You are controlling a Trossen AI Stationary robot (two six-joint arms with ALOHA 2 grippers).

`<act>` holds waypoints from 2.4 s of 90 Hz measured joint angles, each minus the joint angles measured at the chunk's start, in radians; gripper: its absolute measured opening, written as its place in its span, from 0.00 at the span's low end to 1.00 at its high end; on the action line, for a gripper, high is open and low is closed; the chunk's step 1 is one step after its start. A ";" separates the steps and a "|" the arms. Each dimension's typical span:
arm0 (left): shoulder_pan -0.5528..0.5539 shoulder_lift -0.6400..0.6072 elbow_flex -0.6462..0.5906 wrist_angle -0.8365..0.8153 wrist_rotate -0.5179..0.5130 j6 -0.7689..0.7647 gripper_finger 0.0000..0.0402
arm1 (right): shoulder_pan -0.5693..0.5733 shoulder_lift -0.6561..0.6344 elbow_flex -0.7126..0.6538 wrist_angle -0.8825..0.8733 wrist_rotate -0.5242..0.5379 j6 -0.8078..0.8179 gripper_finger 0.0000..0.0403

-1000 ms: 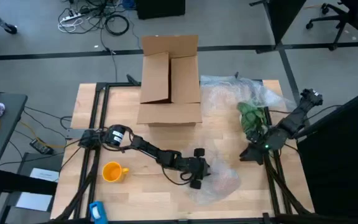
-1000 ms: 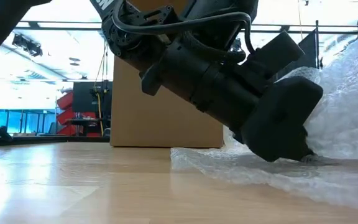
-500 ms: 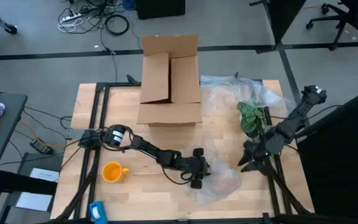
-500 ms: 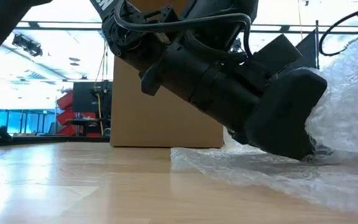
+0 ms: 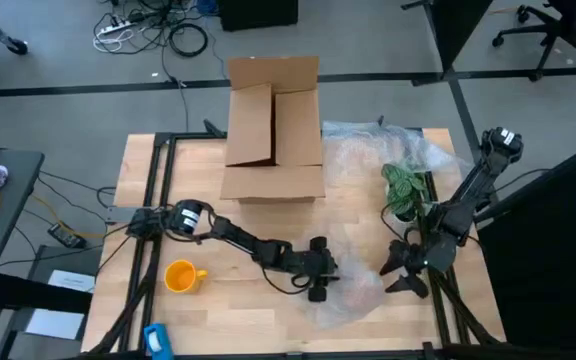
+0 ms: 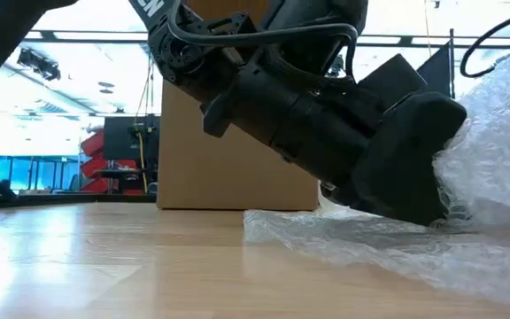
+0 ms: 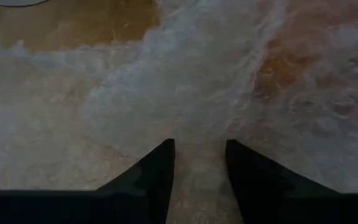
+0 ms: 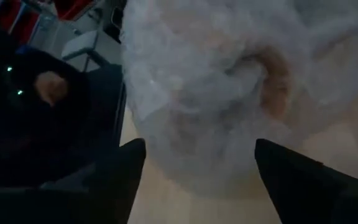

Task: Wrap mug
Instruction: Wrap the orange cup with the bubble wrap

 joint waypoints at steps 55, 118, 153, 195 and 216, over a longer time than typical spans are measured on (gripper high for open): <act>0.000 0.000 0.001 -0.019 0.003 0.069 0.33 | -0.057 0.671 0.000 0.854 0.077 -0.281 0.57; -0.005 -0.023 0.000 -0.050 0.011 0.366 0.33 | -0.151 0.844 0.032 1.158 0.079 0.446 0.03; -0.051 -0.148 -0.005 -0.288 -0.026 0.582 0.49 | -0.150 0.844 0.032 1.163 0.068 0.701 0.02; -0.141 -0.282 -0.003 -0.454 -0.639 0.961 0.62 | -0.150 0.844 0.032 1.153 0.091 0.890 0.02; -0.228 -0.372 0.001 -0.407 -0.591 0.699 0.62 | -0.150 0.844 0.032 1.151 0.159 1.008 0.02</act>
